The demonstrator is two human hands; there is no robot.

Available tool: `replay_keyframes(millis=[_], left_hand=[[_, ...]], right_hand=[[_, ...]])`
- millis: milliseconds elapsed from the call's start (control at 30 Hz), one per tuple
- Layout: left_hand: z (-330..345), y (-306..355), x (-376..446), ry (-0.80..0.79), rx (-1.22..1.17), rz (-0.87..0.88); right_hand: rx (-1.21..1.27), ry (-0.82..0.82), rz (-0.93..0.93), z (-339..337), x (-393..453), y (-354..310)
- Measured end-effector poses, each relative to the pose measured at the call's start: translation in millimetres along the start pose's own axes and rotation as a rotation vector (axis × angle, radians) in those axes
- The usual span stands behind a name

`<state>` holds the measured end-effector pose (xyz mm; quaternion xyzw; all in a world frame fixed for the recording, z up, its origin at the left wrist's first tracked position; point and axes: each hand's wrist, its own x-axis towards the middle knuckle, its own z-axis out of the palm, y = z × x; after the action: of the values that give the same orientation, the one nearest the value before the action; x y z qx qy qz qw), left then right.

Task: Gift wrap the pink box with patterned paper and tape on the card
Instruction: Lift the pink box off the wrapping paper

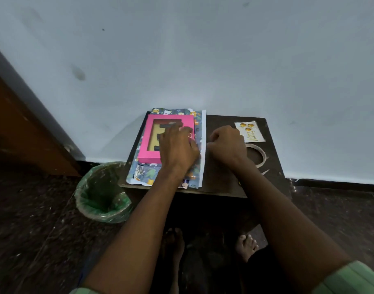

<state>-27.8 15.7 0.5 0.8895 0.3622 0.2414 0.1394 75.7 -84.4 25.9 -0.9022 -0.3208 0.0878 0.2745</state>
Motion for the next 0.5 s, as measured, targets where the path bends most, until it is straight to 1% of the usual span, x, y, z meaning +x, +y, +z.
replay_keyframes(millis=[67,133,167,233,333,500], left_hand=[[-5.7,-13.0,3.3,-0.012,0.085,-0.175],[-7.2,-29.7,6.4,-0.112,0.123,-0.342],[-6.6,-36.8,7.6,-0.162,0.119,-0.394],[-3.7,-47.1,9.0,-0.215,0.101,-0.42],[-2.9,-50.9,10.8,-0.222,0.087,-0.406],[-2.8,-47.0,12.1,-0.255,0.074,-0.438]], right_hand=[[0.122,-0.041,0.043,11.6,7.0,-9.1],[0.177,-0.063,0.096,22.6,13.5,-15.0],[0.204,-0.07,0.133,26.6,15.6,-17.4],[0.292,-0.078,0.208,34.1,20.0,-21.4],[0.456,-0.083,0.321,38.9,26.9,-22.1],[0.536,-0.091,0.412,39.3,35.8,-12.8]])
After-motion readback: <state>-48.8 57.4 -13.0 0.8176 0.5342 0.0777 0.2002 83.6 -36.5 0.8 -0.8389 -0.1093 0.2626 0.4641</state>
